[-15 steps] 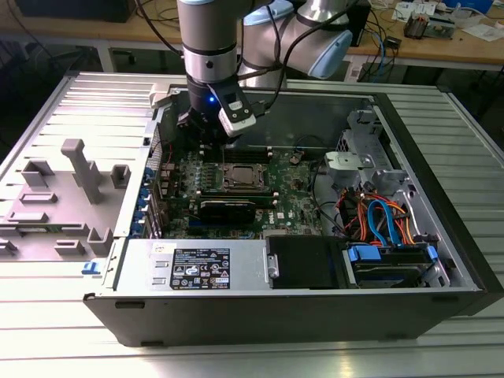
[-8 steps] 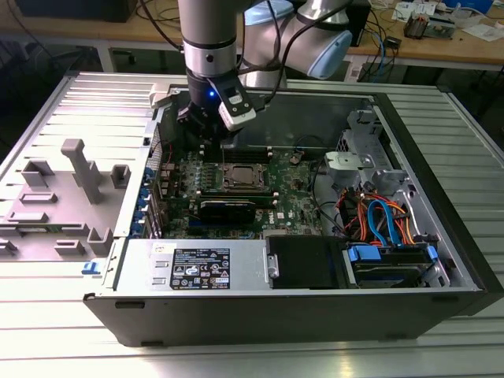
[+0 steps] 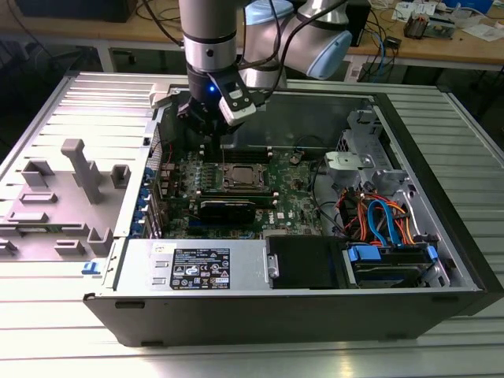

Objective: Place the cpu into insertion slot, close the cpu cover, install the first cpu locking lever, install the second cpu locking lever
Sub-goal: 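Install the first cpu locking lever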

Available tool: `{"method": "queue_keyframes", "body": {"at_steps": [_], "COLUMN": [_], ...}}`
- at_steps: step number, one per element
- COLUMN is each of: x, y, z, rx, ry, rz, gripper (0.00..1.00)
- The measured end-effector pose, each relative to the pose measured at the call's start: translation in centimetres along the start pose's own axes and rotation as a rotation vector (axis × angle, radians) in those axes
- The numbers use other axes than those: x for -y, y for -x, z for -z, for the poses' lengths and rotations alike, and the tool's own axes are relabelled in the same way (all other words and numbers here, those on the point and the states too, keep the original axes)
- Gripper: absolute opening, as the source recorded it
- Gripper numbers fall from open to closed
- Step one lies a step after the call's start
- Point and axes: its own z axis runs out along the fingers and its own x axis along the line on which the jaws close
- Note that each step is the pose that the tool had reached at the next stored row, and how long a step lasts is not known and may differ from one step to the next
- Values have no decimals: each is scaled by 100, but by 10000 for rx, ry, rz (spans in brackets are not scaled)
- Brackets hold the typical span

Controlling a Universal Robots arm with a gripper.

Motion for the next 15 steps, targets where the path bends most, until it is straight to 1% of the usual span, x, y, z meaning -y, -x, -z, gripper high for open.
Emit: {"method": "queue_keyframes", "body": {"at_steps": [1,4,6,15], "x": [-9,-72,-92,-103], "y": [0,3,3,43], "z": [-1,-3,-4,-31], "rx": [0,-4,-5,-4], "ry": [1,0,1,3], "rz": [8,57,70,74], "gripper": [11,11,11,11]}}
